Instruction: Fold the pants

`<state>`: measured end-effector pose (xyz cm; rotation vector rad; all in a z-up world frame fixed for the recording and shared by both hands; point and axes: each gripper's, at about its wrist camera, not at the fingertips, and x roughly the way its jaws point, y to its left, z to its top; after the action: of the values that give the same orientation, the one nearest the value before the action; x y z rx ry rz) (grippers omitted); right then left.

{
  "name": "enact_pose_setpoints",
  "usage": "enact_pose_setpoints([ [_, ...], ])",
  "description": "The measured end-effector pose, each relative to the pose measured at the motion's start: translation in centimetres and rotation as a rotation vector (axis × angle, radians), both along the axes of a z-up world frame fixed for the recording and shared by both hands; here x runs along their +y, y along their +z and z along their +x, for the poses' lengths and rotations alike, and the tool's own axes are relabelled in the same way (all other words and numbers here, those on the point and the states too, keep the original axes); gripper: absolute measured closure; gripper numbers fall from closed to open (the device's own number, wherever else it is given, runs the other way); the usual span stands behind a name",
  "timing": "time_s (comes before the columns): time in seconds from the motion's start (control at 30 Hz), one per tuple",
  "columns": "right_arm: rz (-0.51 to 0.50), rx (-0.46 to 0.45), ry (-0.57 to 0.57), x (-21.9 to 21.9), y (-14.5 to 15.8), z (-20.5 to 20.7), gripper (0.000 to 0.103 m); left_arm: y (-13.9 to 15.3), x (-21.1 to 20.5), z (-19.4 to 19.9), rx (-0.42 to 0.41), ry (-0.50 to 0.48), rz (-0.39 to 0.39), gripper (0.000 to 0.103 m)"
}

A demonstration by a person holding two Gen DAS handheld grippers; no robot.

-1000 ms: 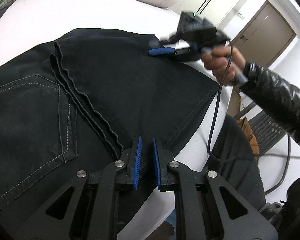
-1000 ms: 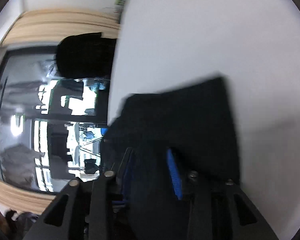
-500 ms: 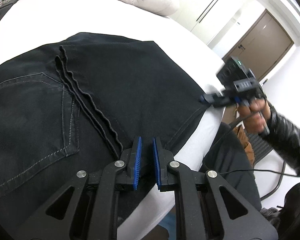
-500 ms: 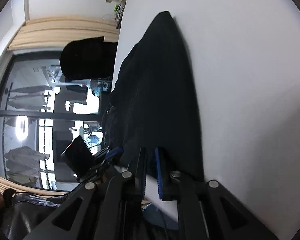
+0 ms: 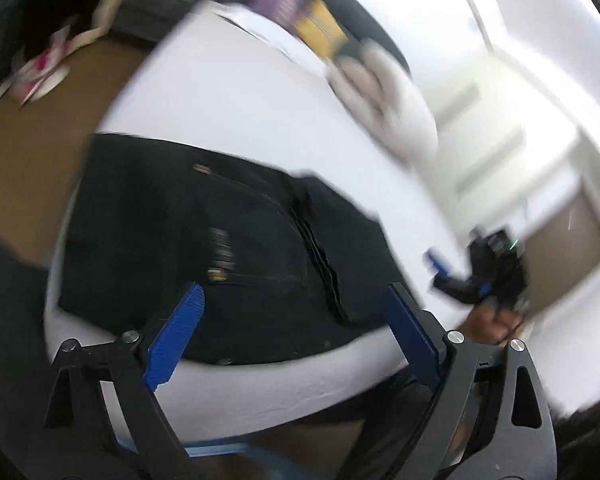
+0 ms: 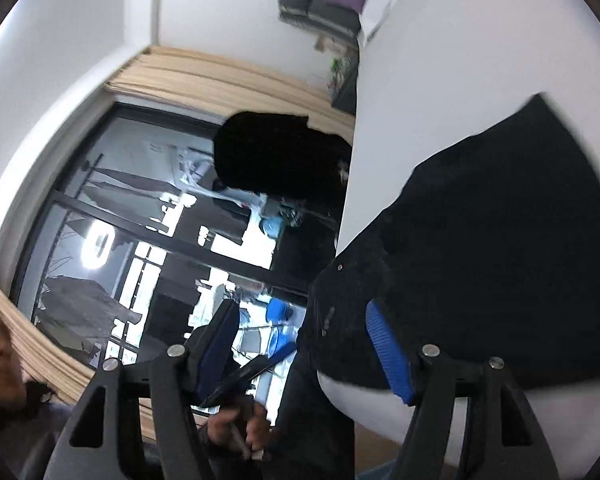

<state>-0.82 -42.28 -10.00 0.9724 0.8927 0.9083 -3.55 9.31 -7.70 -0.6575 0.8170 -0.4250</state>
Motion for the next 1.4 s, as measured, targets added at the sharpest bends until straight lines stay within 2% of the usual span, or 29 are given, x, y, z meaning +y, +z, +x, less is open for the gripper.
enact_pose_setpoints([
  [0.1, -0.054, 0.022, 0.100, 5.4, -0.4, 2.5, 0.033, -0.3, 3.0, -1.1, 0.006, 0.085, -0.060, 0.012],
  [0.17, -0.056, 0.044, 0.116, 7.4, -0.8, 3.5, 0.030, -1.5, 4.3, -1.3, 0.056, 0.120, -0.101, 0.012],
  [0.2, -0.057, 0.052, 0.108, 7.7, -1.0, 4.1, 0.025, -2.4, 4.8, -1.3, 0.096, 0.139, -0.122, 0.012],
  [0.27, -0.042, 0.073, 0.089, 7.5, -1.4, 4.8, 0.019, -3.6, 6.0, -1.2, 0.139, 0.161, -0.161, 0.012],
  [0.4, -0.063, 0.114, 0.079, 6.1, -2.3, 5.8, 0.019, -5.2, 7.5, -1.4, 0.197, 0.206, -0.185, 0.012],
  [0.6, -0.097, 0.212, 0.061, 6.7, -3.9, 7.1, 0.019, -9.8, 9.3, -0.9, 0.319, 0.251, -0.298, 0.012],
  [0.8, -0.131, 0.257, 0.070, 6.8, -5.5, 7.1, 0.019, -11.9, 11.8, 0.1, 0.317, 0.305, -0.410, 0.012],
  [0.9, -0.157, 0.281, 0.062, 6.9, -6.2, 7.0, 0.023, -12.4, 12.8, 0.3, 0.314, 0.319, -0.422, 0.014],
  [0.93, -0.171, 0.283, 0.063, 7.0, -6.2, 7.0, 0.024, -12.4, 12.8, 0.4, 0.315, 0.321, -0.411, 0.021],
  [1.0, -0.212, 0.277, 0.069, 7.1, -5.9, 7.1, 0.028, -12.5, 13.4, 0.4, 0.334, 0.344, -0.403, 0.044],
  [1.03, -0.261, 0.268, 0.079, 7.2, -5.6, 7.2, 0.031, -12.6, 13.6, 0.1, 0.344, 0.353, -0.404, 0.052],
  [1.07, -0.292, 0.263, 0.086, 7.4, -5.4, 7.2, 0.033, -12.7, 13.9, -0.1, 0.357, 0.363, -0.400, 0.068],
  [1.1, -0.334, 0.256, 0.095, 7.6, -5.2, 7.3, 0.038, -12.6, 13.9, -0.2, 0.360, 0.371, -0.395, 0.074],
  [1.17, -0.412, 0.235, 0.126, 8.4, -4.7, 7.6, 0.049, -11.8, 14.0, -0.1, 0.338, 0.370, -0.363, 0.078],
  [1.23, -0.477, 0.220, 0.148, 9.3, -4.5, 7.9, 0.066, -10.2, 13.7, -0.1, 0.295, 0.358, -0.300, 0.082],
  [1.27, -0.521, 0.213, 0.160, 9.9, -4.5, 8.0, 0.068, -9.0, 13.4, 0.0, 0.277, 0.359, -0.276, 0.084],
  [1.4, -0.582, 0.221, 0.181, 10.8, -5.6, 8.4, 0.081, -3.7, 11.5, 0.4, 0.169, 0.306, -0.151, 0.087],
])
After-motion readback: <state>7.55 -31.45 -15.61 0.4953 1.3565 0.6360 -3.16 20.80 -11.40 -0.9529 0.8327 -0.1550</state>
